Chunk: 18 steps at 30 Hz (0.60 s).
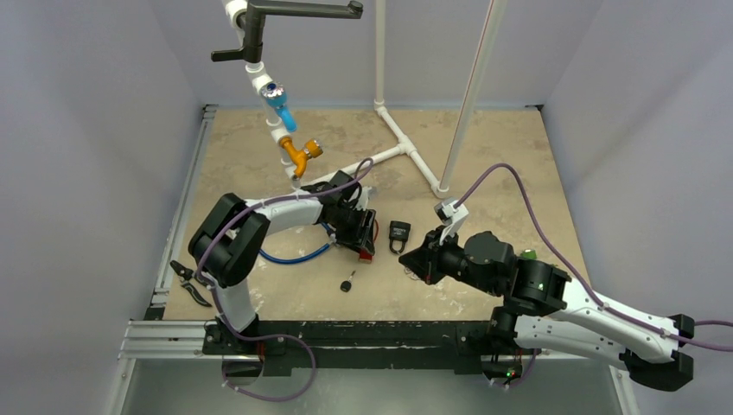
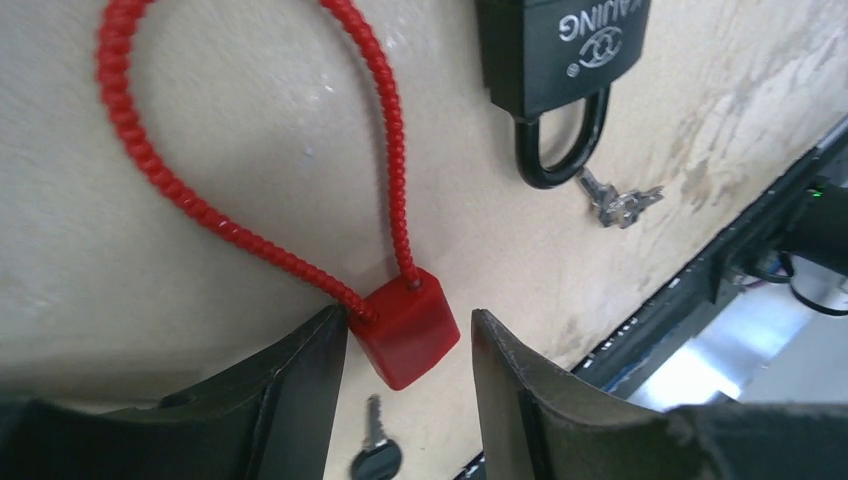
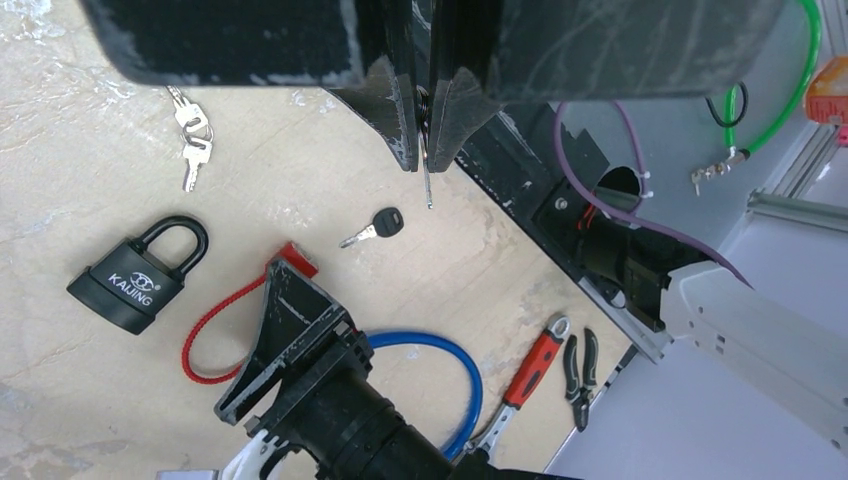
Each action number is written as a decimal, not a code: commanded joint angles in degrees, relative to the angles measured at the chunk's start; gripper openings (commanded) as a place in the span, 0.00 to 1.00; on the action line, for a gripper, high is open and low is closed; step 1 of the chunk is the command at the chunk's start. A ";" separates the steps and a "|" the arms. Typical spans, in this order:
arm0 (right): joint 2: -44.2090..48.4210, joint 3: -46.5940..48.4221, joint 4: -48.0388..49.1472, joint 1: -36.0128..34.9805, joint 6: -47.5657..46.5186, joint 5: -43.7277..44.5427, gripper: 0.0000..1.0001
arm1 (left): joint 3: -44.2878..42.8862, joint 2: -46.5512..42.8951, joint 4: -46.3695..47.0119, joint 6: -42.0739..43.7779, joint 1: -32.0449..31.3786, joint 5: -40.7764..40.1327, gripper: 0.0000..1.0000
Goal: Unlock with the key
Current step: Adjust the lock at the center of the board.
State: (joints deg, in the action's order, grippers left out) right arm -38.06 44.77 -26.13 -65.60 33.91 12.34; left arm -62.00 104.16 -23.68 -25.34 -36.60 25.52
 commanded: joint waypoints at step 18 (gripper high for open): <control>1.28 0.83 2.05 0.03 -1.04 1.95 0.00 | -9.21 -15.17 -24.14 61.38 -0.14 0.89 0.69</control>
State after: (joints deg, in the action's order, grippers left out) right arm -37.54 44.75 -26.13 -65.60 33.89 12.53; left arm -69.82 94.00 -40.38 5.72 -37.12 27.27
